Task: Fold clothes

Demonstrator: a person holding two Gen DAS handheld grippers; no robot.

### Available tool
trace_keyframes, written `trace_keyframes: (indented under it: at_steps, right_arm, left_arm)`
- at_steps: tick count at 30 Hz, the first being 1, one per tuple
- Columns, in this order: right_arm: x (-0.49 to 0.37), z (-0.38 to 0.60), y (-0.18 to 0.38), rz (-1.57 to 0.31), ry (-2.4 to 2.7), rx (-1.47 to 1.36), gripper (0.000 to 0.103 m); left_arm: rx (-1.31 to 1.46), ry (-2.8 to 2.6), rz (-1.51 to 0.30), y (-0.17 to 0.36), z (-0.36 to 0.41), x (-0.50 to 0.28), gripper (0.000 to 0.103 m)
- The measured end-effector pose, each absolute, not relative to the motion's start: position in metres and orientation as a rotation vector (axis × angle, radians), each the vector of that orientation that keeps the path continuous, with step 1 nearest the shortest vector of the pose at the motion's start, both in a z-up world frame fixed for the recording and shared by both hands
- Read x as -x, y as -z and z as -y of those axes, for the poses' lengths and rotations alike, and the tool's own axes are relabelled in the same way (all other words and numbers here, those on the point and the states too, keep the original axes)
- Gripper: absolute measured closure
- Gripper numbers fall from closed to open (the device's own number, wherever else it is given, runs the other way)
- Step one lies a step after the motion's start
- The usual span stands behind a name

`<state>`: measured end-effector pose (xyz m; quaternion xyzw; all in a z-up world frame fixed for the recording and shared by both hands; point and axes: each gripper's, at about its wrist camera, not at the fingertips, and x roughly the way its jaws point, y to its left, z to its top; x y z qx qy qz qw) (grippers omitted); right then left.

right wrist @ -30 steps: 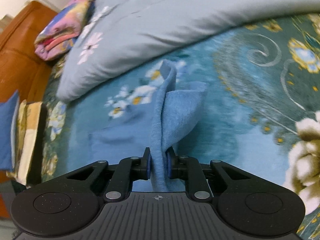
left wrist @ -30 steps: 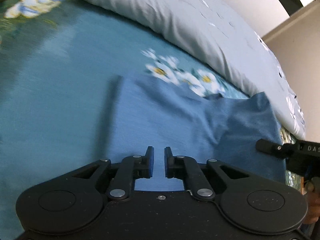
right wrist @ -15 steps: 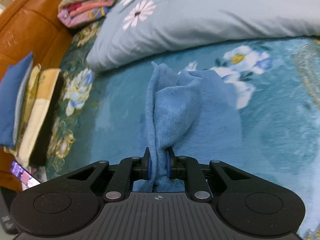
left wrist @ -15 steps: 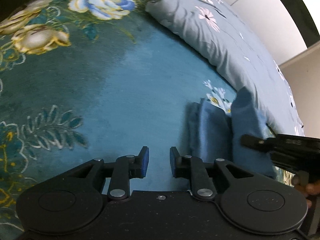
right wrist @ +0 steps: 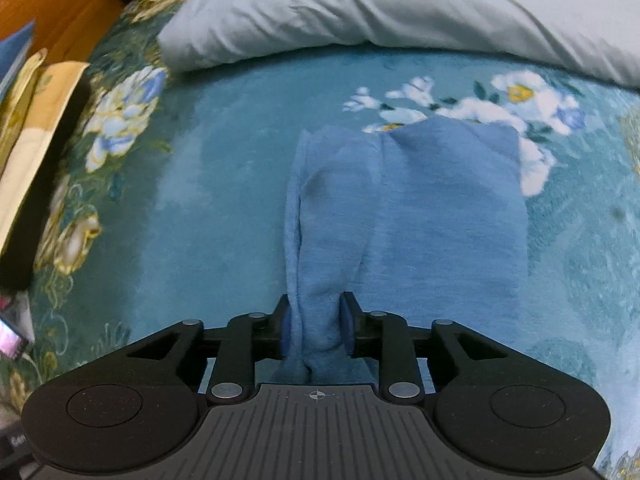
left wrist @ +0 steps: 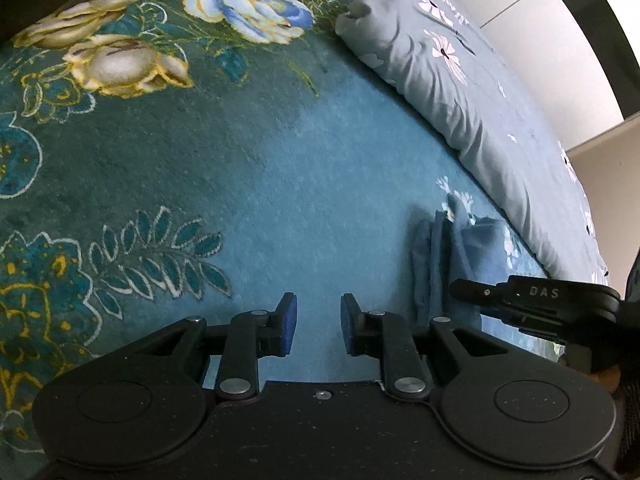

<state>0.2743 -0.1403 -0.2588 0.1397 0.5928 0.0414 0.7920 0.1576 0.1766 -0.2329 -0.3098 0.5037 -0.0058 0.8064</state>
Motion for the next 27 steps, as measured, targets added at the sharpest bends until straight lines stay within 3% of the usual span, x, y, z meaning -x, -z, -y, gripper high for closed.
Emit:
trace_keyframes:
  at_steps: [10,16,20,27]
  right_arm:
    - [-0.239,0.185,0.220,-1.109,-0.064,-0.496,0.068]
    - [-0.195,0.254,0.243,-1.160,0.211,-0.555,0.066]
    - [-0.164,0.277,0.265,-1.217,0.302,-0.656,0.064]
    - [-0.149,0.281,0.277,-1.205,0.282,-0.734,0.059]
  left_arm:
    - [0.640,0.163,-1.077,0.215,-0.141,-0.191,0.074]
    - [0.581,0.330,-1.111,0.203,-0.086,-0.203,0.066]
    - [0.419,0.421,-1.106,0.196,-0.045,-0.195,0.060]
    - [0.125,0.497,-1.166,0.217,0.002,-0.199,0.062]
